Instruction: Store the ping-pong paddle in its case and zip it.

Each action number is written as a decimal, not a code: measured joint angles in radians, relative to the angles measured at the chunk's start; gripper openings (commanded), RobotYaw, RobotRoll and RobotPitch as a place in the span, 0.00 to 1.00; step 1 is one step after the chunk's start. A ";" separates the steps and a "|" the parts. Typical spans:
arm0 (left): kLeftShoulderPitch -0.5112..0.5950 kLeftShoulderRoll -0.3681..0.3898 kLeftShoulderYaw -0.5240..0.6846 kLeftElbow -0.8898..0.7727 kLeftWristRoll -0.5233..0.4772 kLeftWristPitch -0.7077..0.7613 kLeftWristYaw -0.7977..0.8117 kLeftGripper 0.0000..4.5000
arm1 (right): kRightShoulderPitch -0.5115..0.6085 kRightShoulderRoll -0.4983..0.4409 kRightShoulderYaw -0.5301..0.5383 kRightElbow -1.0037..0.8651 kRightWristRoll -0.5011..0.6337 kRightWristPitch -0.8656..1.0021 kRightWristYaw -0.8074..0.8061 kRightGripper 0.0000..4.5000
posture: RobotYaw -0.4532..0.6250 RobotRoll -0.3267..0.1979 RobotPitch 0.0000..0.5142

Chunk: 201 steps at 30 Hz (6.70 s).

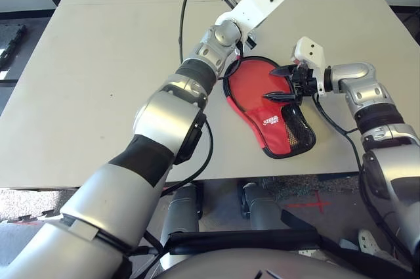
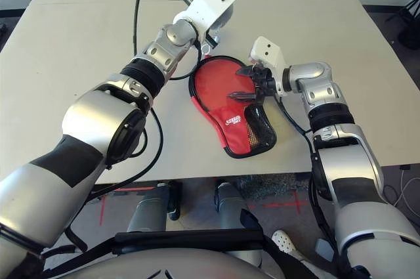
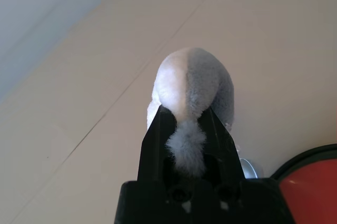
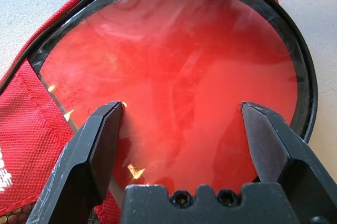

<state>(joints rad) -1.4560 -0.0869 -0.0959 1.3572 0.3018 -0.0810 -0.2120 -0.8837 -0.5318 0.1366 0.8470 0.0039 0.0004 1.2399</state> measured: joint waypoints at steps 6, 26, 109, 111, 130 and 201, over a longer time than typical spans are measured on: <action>0.035 -0.035 -0.030 0.000 0.012 -0.013 -0.069 0.02 | 0.005 0.000 0.000 -0.003 0.007 0.001 -0.007 1.00 | 0.29 0.62 0.49; 0.031 0.054 -0.026 -0.008 0.007 -0.044 -0.129 1.00 | 0.005 0.023 0.001 -0.002 0.013 0.000 -0.027 1.00 | 0.33 0.62 0.48; 0.622 0.295 -0.169 -0.815 -0.208 0.366 -0.852 1.00 | -0.368 -0.030 -0.120 0.378 -0.015 0.079 -0.286 1.00 | 0.37 0.62 0.45; 0.628 0.295 -0.169 -0.828 -0.208 0.372 -0.848 1.00 | -0.368 -0.017 -0.120 0.398 -0.021 0.081 -0.318 1.00 | 0.37 0.62 0.45; 0.660 0.298 -0.194 -0.909 -0.208 0.417 -0.836 1.00 | -0.357 0.118 -0.192 0.476 -0.024 0.161 -0.498 0.72 | 0.40 0.62 0.48; 0.609 0.248 -0.228 -0.787 -0.226 0.340 -0.812 1.00 | 0.163 -0.939 0.563 -0.599 0.728 0.409 0.356 0.01 | 0.32 0.62 0.43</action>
<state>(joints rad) -0.8469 0.1606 -0.3243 0.5701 0.0763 0.2586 -1.0238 -0.7205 -1.4708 0.6991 0.2478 0.7318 0.4096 1.5963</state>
